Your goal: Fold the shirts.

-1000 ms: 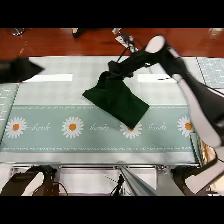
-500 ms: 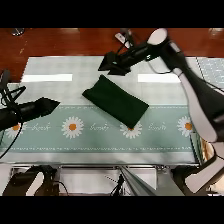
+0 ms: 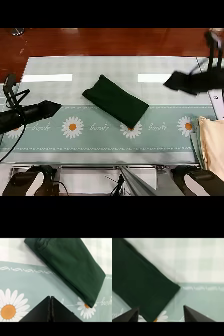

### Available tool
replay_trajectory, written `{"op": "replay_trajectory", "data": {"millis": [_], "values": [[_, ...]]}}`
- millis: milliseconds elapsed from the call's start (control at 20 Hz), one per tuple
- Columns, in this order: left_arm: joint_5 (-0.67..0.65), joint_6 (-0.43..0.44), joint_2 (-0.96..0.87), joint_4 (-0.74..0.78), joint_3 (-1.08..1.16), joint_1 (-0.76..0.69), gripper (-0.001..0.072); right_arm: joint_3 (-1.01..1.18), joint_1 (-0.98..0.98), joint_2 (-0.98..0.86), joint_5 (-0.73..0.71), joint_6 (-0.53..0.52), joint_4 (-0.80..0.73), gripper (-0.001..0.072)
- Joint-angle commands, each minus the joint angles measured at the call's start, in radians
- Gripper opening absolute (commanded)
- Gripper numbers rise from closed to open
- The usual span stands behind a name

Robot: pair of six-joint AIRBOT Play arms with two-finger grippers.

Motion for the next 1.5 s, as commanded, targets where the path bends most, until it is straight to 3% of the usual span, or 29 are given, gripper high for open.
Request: {"op": "replay_trajectory", "data": {"millis": [0, 100, 450, 750, 800, 850, 900, 950, 1150, 1450], "values": [[0.008, 0.007, 0.0, 0.0, -0.001, -0.024, 0.0026, -0.502, -0.021, 0.199, -0.363, 0.179, 0.202, 0.0619], [0.018, 0.007, -0.002, 0.0, -0.001, -0.045, 0.0026, -0.639, 0.022, 0.145, -0.485, 0.078, 0.422, 0.0619], [0.024, 0.006, -0.049, 0.0, -0.001, -0.097, 0.0026, -0.494, 0.144, -0.287, -0.461, -0.266, 0.696, 0.0619], [0.023, 0.006, -0.064, 0.0, -0.001, -0.109, 0.0026, -0.318, 0.143, -0.499, -0.415, -0.294, 0.7, 0.0618], [0.023, 0.006, -0.064, 0.0, -0.001, -0.109, 0.0026, -0.29, 0.145, -0.519, -0.404, -0.299, 0.7, 0.0587], [0.024, 0.006, -0.064, 0.0, -0.001, -0.109, 0.0026, -0.263, 0.149, -0.537, -0.386, -0.315, 0.701, 0.0439], [0.029, 0.006, -0.064, 0.0, -0.001, -0.109, 0.0026, -0.235, 0.154, -0.55, -0.366, -0.347, 0.702, 0.0187], [0.035, 0.006, -0.064, 0.0, -0.001, -0.109, 0.0026, -0.206, 0.158, -0.553, -0.349, -0.397, 0.702, 0.0018], [0.038, 0.007, -0.064, 0.0, -0.001, -0.109, 0.0026, 0.012, 0.149, -0.552, -0.184, -0.412, 0.603, 0.0018], [0.037, 0.007, -0.065, 0.0, -0.001, -0.109, 0.0026, 0.593, 0.134, -0.552, 0.158, -0.197, 0.193, 0.0018]]}}
